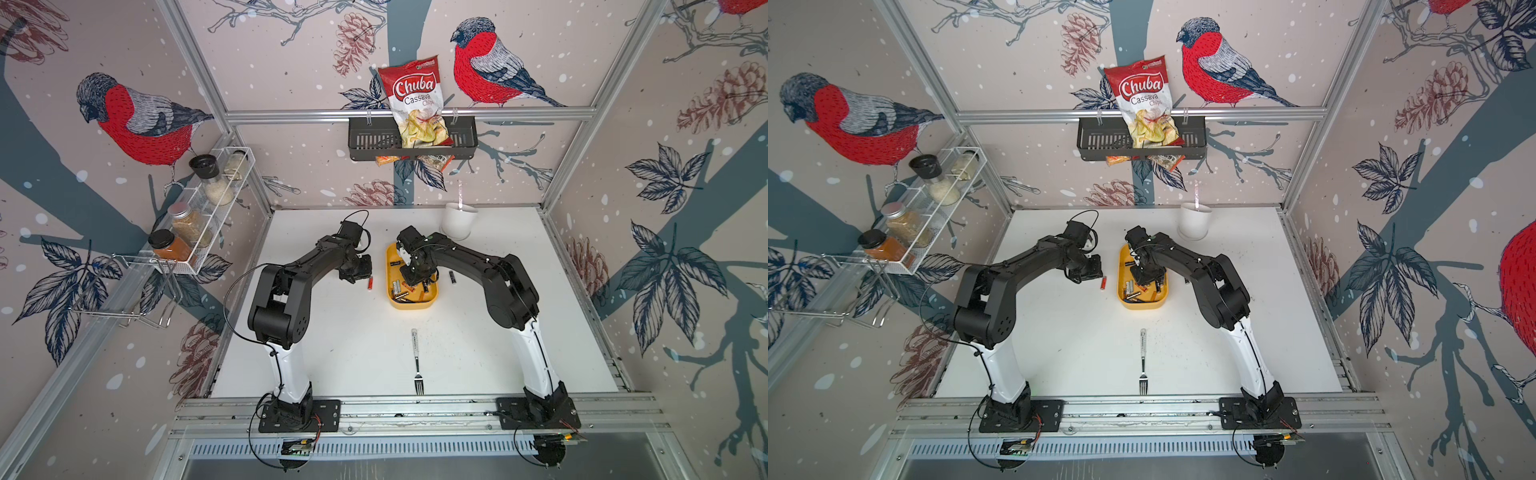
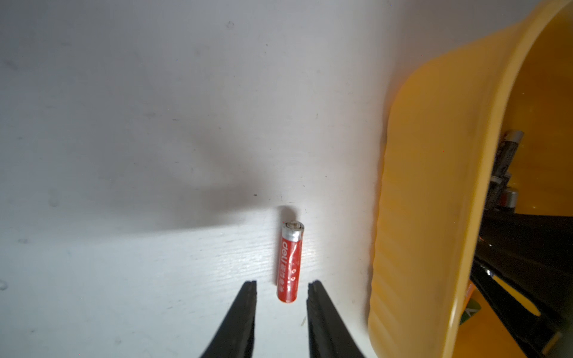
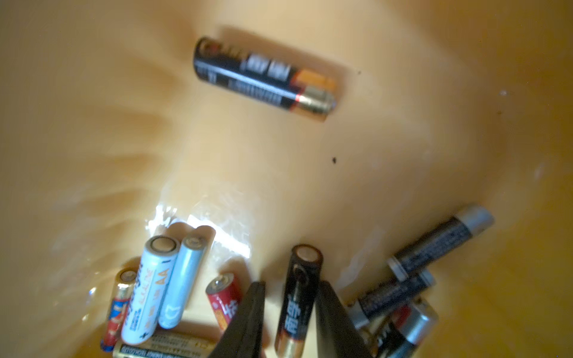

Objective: Take the batteries out of the storage box
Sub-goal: Pick up the battery from the storage box.

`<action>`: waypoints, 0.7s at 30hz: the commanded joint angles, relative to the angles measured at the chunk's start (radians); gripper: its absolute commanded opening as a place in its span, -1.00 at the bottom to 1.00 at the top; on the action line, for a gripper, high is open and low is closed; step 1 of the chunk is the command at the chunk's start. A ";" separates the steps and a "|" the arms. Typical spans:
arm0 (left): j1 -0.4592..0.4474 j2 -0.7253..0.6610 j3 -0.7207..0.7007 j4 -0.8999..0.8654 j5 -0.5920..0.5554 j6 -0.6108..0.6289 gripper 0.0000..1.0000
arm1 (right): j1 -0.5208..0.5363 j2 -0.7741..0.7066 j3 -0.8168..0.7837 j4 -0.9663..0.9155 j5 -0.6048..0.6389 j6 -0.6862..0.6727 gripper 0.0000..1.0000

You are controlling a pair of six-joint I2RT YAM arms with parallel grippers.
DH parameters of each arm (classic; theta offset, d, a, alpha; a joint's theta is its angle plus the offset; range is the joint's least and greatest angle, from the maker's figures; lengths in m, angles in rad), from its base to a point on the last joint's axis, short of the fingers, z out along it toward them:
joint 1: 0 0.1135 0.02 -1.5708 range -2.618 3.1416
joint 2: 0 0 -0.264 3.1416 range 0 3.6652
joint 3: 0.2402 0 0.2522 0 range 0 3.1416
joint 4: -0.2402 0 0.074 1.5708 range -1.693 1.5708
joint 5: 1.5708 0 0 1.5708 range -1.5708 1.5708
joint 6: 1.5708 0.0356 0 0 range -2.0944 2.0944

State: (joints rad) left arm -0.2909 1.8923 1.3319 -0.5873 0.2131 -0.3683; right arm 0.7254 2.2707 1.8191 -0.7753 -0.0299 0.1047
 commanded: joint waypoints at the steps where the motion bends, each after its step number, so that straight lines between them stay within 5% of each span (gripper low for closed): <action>1: 0.004 -0.011 -0.003 -0.001 0.011 -0.003 -0.34 | 0.000 0.006 0.002 -0.012 0.016 -0.005 -0.37; 21: 0.004 -0.022 0.001 -0.012 0.004 -0.003 -0.35 | -0.027 -0.051 0.010 -0.009 -0.019 0.032 -0.58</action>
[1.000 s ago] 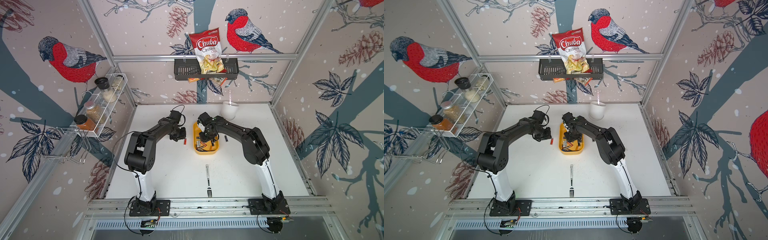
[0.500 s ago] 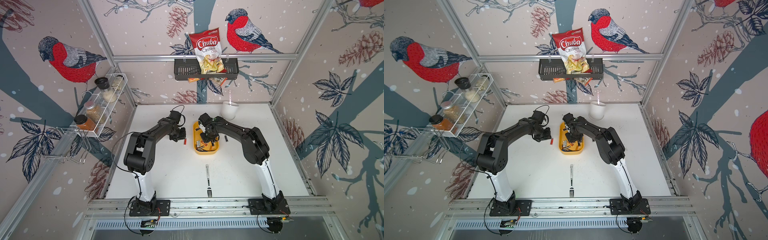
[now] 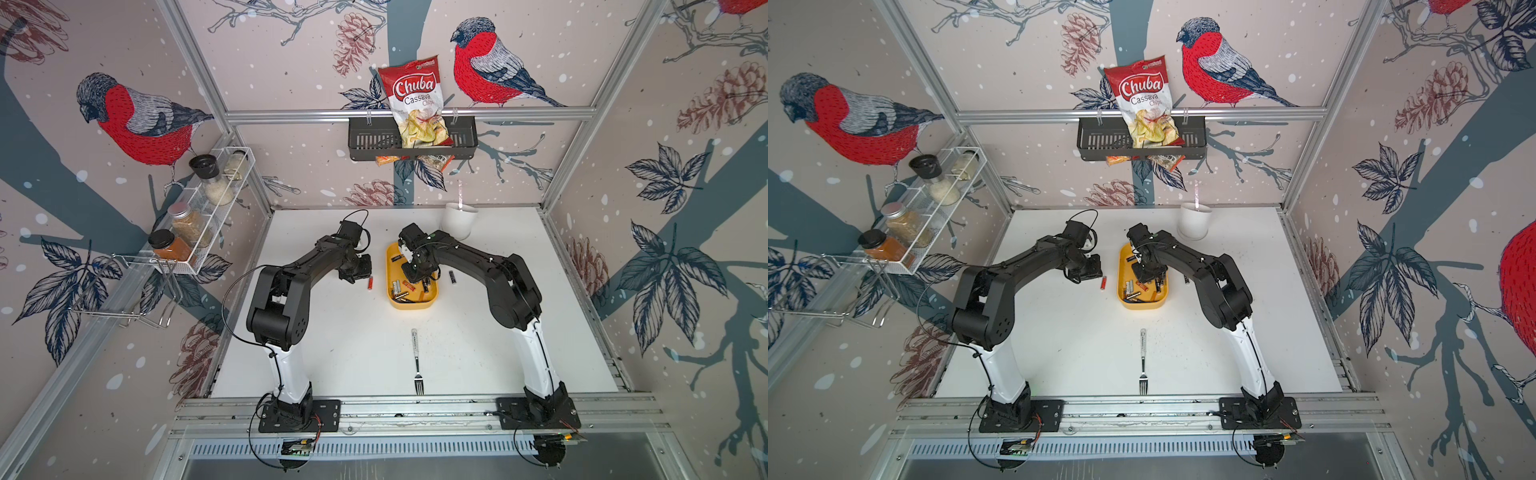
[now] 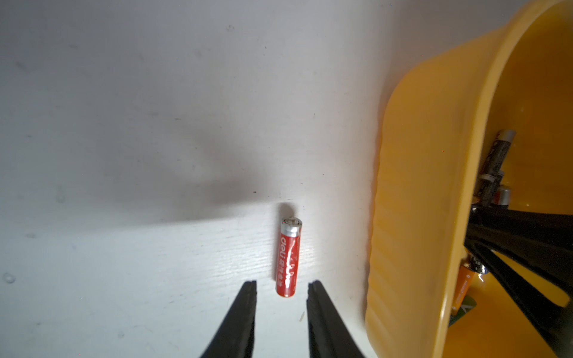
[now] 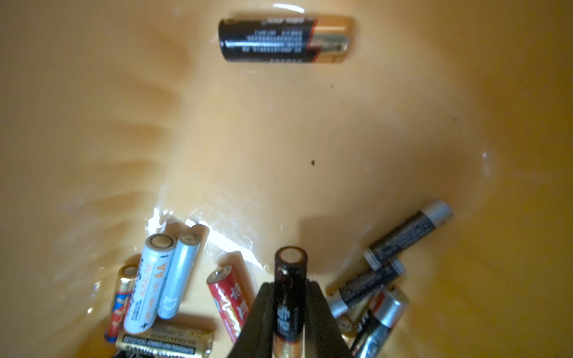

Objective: Take the batteries out of the storage box
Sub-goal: Pick up the battery from the storage box.

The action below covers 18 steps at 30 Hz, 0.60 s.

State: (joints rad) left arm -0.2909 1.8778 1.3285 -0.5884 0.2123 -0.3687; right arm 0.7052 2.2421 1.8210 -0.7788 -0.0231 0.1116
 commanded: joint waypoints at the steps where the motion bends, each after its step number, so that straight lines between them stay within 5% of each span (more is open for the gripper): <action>1: 0.004 -0.008 0.005 -0.011 0.004 -0.002 -0.34 | -0.013 -0.028 0.011 -0.005 -0.034 0.032 -0.58; 18: 0.004 0.001 0.026 -0.020 0.007 0.002 -0.34 | -0.128 -0.163 0.040 -0.062 -0.038 0.051 -0.58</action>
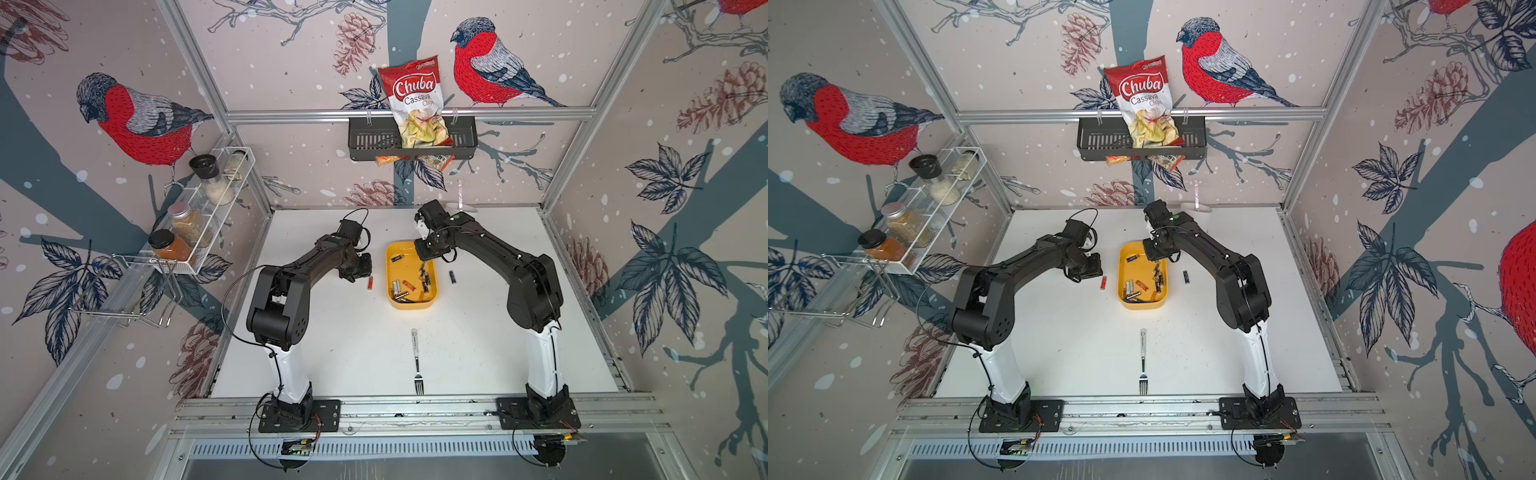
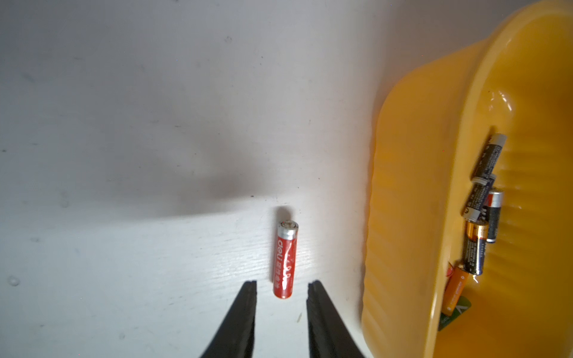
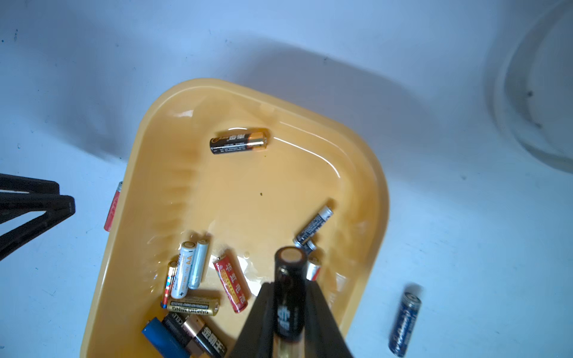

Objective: Take the batteries out of the storage box
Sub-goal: Pick up the battery from the storage box, then place the battery at the center of the board.

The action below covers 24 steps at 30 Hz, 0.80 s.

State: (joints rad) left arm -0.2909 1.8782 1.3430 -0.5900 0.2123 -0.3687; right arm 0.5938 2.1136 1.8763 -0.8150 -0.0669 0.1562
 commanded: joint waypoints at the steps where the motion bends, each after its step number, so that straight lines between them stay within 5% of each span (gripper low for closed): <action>1: 0.004 0.002 0.014 -0.019 0.007 0.002 -0.34 | -0.028 -0.052 -0.032 -0.025 0.011 0.005 -0.58; 11: 0.004 0.022 0.040 -0.027 0.019 0.007 -0.34 | -0.145 -0.186 -0.283 0.036 0.037 -0.014 -0.58; 24: 0.004 0.014 0.023 -0.029 0.015 0.003 -0.35 | -0.207 -0.126 -0.421 0.148 0.042 -0.026 -0.58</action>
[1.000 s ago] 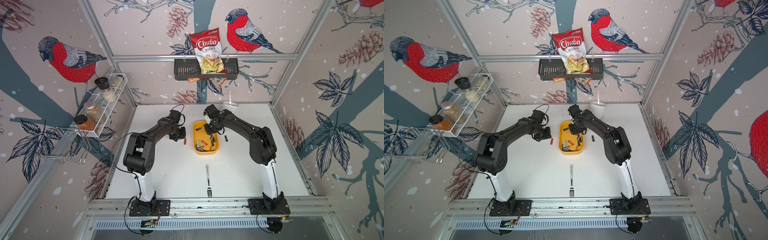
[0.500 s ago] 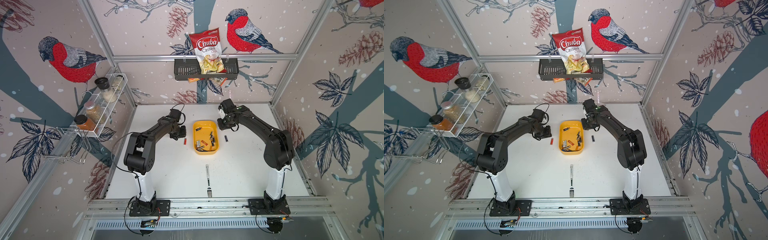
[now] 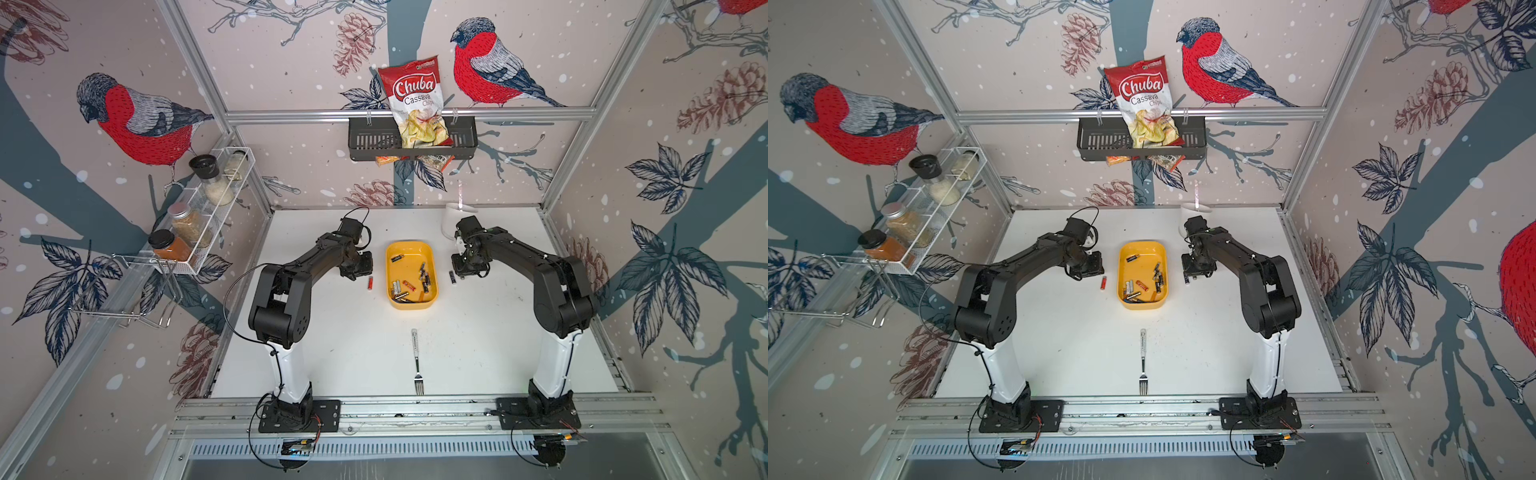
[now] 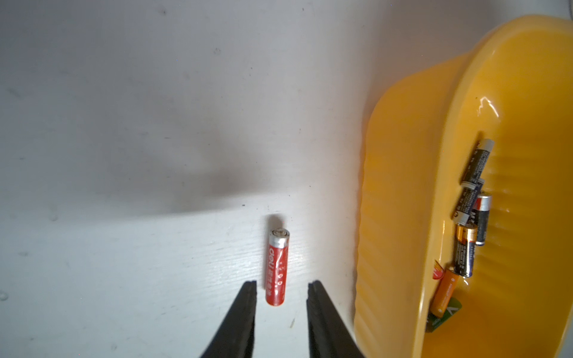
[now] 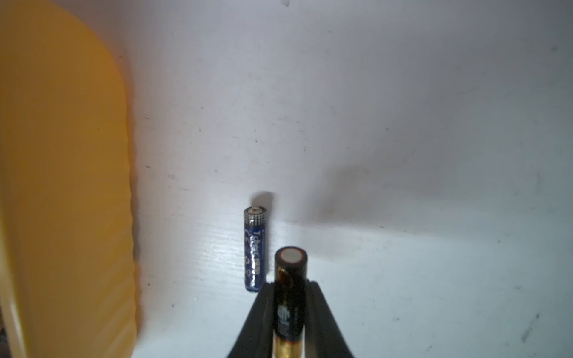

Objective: Take the batteries out of the storage box
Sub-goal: Place the battery at the center of the board.

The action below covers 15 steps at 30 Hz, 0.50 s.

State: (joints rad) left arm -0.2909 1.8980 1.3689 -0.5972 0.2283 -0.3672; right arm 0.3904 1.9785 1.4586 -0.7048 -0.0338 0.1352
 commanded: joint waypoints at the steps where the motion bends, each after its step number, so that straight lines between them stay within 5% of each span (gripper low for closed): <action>1: 0.004 -0.007 -0.003 -0.022 -0.001 0.001 -0.34 | -0.007 0.015 -0.004 0.038 0.010 -0.006 -0.58; 15: 0.003 -0.009 -0.014 -0.020 -0.001 -0.002 -0.35 | -0.018 0.048 -0.015 0.051 0.001 -0.017 -0.58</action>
State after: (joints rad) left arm -0.2909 1.8980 1.3594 -0.6132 0.2283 -0.3676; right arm 0.3729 2.0197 1.4414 -0.6613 -0.0338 0.1295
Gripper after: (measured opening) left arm 0.328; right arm 0.215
